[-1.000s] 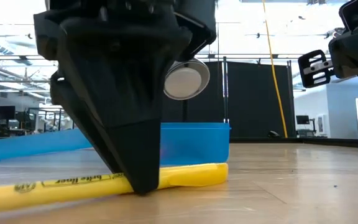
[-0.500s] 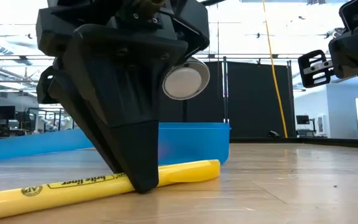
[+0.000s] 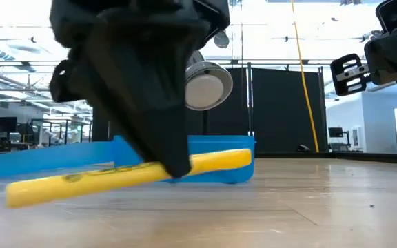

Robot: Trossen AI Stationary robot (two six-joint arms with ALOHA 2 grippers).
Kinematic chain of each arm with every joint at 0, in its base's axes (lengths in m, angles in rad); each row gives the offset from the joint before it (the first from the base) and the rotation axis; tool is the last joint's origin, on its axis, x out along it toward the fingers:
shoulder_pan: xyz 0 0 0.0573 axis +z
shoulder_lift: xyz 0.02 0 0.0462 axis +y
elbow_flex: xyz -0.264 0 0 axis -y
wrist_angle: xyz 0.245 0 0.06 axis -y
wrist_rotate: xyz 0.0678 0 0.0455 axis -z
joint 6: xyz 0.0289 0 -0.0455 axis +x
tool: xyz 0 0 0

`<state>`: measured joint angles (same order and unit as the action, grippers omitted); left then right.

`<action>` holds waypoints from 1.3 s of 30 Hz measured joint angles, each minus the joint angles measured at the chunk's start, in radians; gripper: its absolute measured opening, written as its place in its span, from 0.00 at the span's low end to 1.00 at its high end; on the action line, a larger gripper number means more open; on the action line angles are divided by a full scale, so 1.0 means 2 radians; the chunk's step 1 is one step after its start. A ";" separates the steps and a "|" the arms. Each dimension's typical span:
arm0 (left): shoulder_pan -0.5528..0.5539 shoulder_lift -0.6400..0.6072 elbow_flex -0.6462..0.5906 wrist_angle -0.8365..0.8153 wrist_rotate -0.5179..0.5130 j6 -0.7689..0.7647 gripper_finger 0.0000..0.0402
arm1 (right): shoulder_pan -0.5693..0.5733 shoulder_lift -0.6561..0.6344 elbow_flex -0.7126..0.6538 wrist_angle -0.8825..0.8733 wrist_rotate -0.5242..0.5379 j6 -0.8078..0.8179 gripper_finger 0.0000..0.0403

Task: Pick & place school supplies into a supply box
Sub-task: Put the yellow pen into the blue supply box

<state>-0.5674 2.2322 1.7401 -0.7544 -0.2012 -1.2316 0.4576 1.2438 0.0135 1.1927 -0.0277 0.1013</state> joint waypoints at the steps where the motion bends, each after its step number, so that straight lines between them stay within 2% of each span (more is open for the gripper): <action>1: 0.000 0.000 0.000 0.003 0.000 0.001 0.05 | 0.000 0.000 0.000 0.000 0.000 0.000 0.00; 5: 0.003 -0.022 0.000 0.014 -0.009 0.004 0.06 | 0.000 0.000 0.000 0.000 0.000 0.005 0.00; 11: 0.027 -0.102 0.002 0.020 -0.077 -0.017 0.05 | 0.000 0.000 0.000 0.007 0.000 0.005 0.00; 15: 0.051 -0.143 0.003 -0.059 -0.128 -0.075 0.05 | 0.000 0.000 0.000 0.016 0.000 0.005 0.00; 17: 0.065 -0.145 0.003 -0.116 -0.133 -0.111 0.05 | 0.000 0.000 0.000 0.020 0.000 0.005 0.00; 19: 0.076 -0.143 0.001 -0.172 -0.132 -0.152 0.05 | 0.000 0.000 0.000 0.019 0.000 0.005 0.00; 21: 0.085 -0.137 -0.007 -0.192 -0.129 -0.177 0.05 | 0.000 0.000 0.000 0.019 0.000 0.005 0.00; 31: 0.127 -0.118 -0.076 -0.069 -0.079 -0.181 0.05 | 0.000 0.000 0.001 0.016 -0.002 -0.003 0.00; 39: 0.151 -0.117 -0.160 -0.029 -0.027 -0.201 0.05 | 0.000 0.000 0.001 0.018 -0.002 0.007 0.00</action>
<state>-0.2649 1.9979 1.4202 -0.8116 -0.2547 -1.6332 0.4576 1.2438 0.0154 1.2292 -0.0315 0.1146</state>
